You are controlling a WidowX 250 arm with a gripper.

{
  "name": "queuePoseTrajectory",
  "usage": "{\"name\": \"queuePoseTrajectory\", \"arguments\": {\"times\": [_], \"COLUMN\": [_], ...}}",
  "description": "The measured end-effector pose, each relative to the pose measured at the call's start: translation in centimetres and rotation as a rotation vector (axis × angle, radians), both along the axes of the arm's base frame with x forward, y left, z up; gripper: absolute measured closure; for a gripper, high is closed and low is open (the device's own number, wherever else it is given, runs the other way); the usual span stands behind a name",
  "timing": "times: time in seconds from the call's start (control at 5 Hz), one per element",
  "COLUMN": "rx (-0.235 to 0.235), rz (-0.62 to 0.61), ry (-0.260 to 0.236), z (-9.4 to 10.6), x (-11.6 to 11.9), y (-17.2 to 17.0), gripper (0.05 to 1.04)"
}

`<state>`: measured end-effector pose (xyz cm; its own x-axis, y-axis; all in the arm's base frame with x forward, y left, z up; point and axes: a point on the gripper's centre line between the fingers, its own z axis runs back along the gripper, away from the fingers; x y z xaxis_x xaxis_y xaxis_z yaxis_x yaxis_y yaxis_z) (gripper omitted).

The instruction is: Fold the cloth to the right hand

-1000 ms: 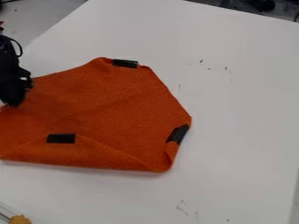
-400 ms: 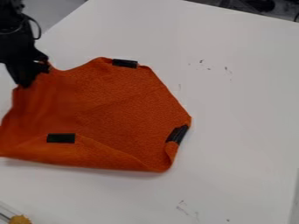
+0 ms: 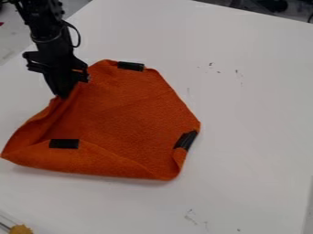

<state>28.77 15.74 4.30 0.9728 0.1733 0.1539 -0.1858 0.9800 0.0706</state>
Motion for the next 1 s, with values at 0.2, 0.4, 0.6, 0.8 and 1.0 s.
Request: {"name": "queuePoseTrajectory", "arguments": {"times": [0.2,0.4,0.6,0.8,1.0], "rx": [-0.032,-0.064,-0.062,-0.058,-0.069], "rz": [0.0,-0.008,-0.026,-0.045,-0.067], "ry": [-0.013,-0.001,0.042,0.067,0.081], "z": [-0.7,-1.3,-1.6,-1.9,-2.0], "x": [0.3,0.3,0.3,0.6,0.9], "y": [-1.8,-2.9,-4.3,-5.9,-8.0], "gripper": [0.969,0.785,0.493,0.184,0.069]}}
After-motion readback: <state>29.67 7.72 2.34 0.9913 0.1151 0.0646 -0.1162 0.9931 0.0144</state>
